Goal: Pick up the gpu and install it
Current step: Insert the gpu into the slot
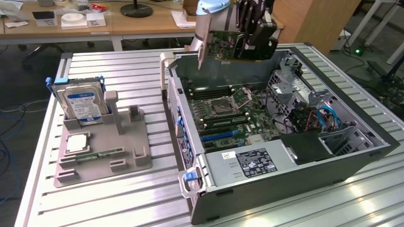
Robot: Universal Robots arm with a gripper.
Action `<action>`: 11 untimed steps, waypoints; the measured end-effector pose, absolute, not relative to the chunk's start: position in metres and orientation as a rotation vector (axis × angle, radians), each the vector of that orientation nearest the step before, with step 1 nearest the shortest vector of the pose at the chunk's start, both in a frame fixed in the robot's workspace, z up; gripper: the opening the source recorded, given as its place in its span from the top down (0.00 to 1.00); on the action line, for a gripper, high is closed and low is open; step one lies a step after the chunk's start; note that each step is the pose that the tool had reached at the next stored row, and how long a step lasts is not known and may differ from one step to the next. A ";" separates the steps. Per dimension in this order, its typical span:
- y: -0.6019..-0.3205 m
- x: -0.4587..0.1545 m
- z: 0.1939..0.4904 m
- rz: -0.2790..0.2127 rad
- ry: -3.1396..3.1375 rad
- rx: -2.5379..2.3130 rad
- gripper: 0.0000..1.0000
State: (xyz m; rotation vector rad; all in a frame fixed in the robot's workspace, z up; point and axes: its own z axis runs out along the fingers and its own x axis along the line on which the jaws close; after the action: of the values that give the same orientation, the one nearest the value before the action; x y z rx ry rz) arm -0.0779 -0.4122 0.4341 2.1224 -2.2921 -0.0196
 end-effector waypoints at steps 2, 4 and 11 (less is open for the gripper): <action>-0.412 -0.078 0.434 -0.017 -2.260 2.158 0.72; -0.412 -0.078 0.433 -0.004 -2.256 2.173 0.72; -0.412 -0.078 0.429 0.039 -2.276 2.193 0.72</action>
State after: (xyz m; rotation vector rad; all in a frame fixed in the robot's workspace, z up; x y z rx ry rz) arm -0.0778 -0.4122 0.4294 2.1931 -2.2762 0.0390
